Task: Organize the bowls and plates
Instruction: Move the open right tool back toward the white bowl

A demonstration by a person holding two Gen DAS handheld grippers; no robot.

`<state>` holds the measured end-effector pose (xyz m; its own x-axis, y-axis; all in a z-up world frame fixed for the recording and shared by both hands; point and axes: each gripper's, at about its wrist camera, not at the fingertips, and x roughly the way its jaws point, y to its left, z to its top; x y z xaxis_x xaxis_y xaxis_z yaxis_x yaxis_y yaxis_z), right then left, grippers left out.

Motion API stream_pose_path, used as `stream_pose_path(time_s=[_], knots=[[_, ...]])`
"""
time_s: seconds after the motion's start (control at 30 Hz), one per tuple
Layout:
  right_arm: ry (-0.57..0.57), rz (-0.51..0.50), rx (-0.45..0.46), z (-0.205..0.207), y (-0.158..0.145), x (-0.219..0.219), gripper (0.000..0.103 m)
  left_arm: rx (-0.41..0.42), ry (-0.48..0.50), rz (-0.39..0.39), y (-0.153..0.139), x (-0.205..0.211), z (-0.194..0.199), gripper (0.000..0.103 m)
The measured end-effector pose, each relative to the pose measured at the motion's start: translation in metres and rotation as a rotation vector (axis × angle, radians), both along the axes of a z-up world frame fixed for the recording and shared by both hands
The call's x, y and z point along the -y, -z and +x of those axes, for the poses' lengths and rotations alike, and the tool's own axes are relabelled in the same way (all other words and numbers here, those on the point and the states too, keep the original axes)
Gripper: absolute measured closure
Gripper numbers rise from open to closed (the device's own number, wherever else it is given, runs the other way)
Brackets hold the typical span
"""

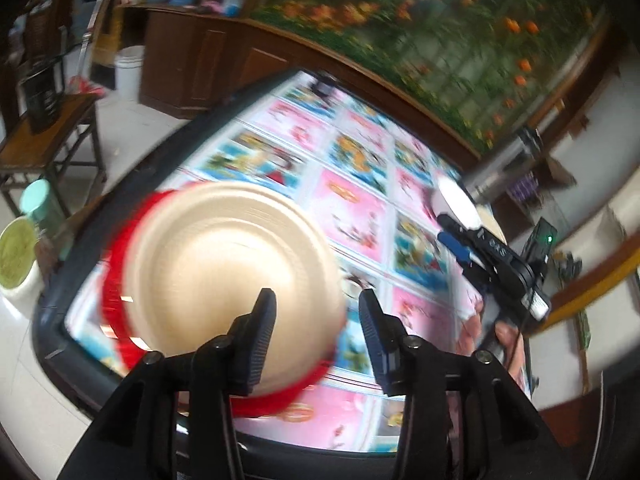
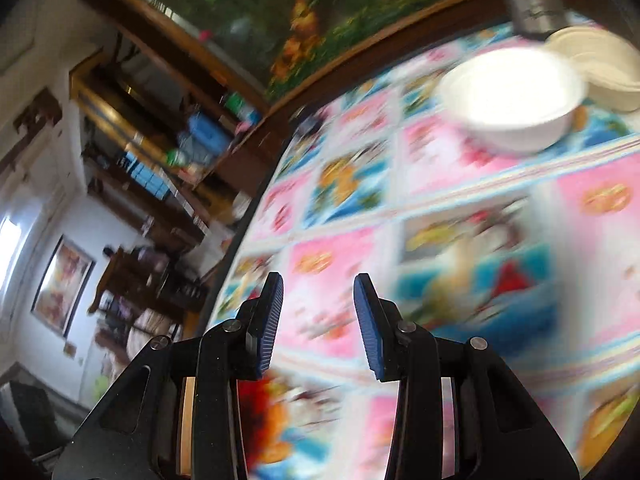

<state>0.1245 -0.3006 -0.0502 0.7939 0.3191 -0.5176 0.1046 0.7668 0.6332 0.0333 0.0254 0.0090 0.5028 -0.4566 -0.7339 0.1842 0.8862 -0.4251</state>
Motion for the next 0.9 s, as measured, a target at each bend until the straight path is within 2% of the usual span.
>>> stream_pose_path(time_s=[0.07, 0.2, 0.27, 0.33, 0.4, 0.5, 0.57, 0.77, 0.9], knots=[[0.055, -0.011, 0.005, -0.006, 0.005, 0.024, 0.066, -0.010, 0.041, 0.020, 0.002, 0.021, 0.001, 0.057], [0.121, 0.084, -0.005, -0.011, 0.014, 0.069, 0.066, -0.030, 0.112, 0.072, 0.007, 0.066, 0.003, 0.056], [0.127, 0.082, 0.009, -0.014, 0.009, 0.082, 0.066, -0.027, 0.147, 0.098, 0.007, 0.090, 0.005, 0.056], [0.126, 0.054, 0.020, -0.015, 0.003, 0.089, 0.066, -0.012, 0.164, 0.120, 0.005, 0.109, 0.009, 0.050], [0.129, 0.037, 0.025, -0.017, -0.001, 0.098, 0.066, 0.022, 0.168, 0.168, 0.003, 0.129, 0.012, 0.045], [0.144, 0.033, 0.032, -0.021, -0.005, 0.117, 0.059, 0.096, 0.172, 0.243, -0.001, 0.161, 0.017, 0.045], [0.159, 0.032, 0.039, -0.025, -0.006, 0.127, 0.058, 0.148, 0.171, 0.290, -0.003, 0.180, 0.020, 0.044], [0.208, 0.058, 0.036, -0.030, -0.005, 0.164, 0.058, 0.274, 0.193, 0.369, -0.008, 0.223, 0.027, 0.039], [0.238, 0.074, 0.025, -0.031, -0.001, 0.181, 0.058, 0.308, 0.201, 0.387, -0.007, 0.244, 0.036, 0.037]])
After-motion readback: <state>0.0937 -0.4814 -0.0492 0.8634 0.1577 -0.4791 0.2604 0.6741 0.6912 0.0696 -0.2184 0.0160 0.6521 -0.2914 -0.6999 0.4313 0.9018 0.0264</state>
